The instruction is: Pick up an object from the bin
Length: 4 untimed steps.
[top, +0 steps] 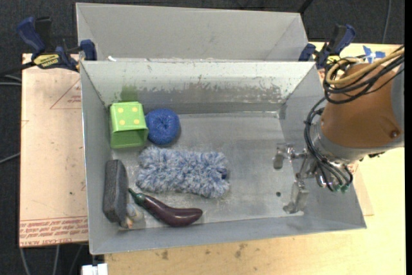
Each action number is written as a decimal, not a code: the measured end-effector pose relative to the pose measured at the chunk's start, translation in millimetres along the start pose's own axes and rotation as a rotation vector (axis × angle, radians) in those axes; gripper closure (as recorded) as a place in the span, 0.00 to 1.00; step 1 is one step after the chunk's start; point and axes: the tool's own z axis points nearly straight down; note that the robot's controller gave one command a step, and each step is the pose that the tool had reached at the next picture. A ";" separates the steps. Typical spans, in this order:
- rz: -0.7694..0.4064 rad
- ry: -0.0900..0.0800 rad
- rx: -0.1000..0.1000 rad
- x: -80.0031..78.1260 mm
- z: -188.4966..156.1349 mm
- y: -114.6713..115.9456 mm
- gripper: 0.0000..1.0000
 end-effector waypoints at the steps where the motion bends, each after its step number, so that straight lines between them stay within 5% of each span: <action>1: -0.003 -0.008 0.001 -1.8 -4.0 0.2 0.00; 2: -0.058 -0.009 0.002 -34.4 -22.5 58.1 0.00; 3: -0.068 -0.012 -0.001 -23.4 6.1 79.5 0.00; 4: -0.081 -0.016 0.001 -67.7 58.4 97.3 0.00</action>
Offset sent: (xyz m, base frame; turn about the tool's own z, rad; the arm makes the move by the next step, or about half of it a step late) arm 0.0558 0.0994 0.0350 -0.1000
